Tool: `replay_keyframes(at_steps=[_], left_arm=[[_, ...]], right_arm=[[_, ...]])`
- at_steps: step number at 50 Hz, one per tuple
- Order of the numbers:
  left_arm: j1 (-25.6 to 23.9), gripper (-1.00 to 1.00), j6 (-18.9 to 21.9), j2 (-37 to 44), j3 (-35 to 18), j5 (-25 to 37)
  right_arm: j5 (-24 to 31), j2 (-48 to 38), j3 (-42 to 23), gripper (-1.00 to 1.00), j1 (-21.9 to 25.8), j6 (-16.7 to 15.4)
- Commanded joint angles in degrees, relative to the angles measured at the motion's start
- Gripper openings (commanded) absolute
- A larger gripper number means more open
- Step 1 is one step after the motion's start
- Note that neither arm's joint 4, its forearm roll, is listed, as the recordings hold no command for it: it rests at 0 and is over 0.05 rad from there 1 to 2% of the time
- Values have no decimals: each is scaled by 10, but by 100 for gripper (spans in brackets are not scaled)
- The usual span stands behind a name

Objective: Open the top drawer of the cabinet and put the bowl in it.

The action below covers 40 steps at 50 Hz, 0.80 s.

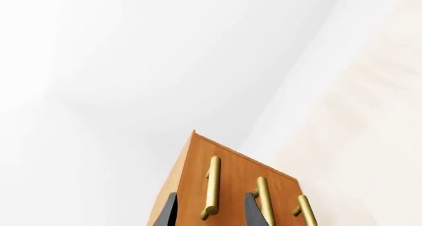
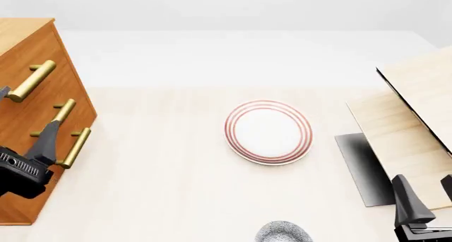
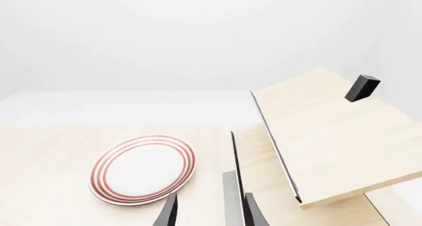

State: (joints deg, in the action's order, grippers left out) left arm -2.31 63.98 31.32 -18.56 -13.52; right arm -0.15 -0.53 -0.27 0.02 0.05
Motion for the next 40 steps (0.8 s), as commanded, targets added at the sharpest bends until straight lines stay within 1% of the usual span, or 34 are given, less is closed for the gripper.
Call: replay_keyframes(at_steps=[1, 6, 15, 26, 32, 35, 39, 40], left_arm=[[10, 100, 47, 16, -7, -5], [19, 100, 72, 24, 4, -20], [29, 100, 91, 27, -3, -14], [47, 100, 128, 64, 27, -61], [53, 100, 134, 71, 32, -69], [61, 100, 152, 87, 49, -99], [63, 100, 152, 92, 48, -102], [69, 100, 157, 100, 51, -115]], right_arm=[[0, 1, 0, 100, 0, 0], [0, 1, 0, 100, 0, 0], [0, 0, 0, 100, 0, 0], [0, 1, 0, 100, 0, 0], [0, 1, 0, 100, 0, 0], [0, 1, 0, 100, 0, 0], [0, 1, 0, 100, 0, 0], [0, 1, 0, 100, 0, 0]])
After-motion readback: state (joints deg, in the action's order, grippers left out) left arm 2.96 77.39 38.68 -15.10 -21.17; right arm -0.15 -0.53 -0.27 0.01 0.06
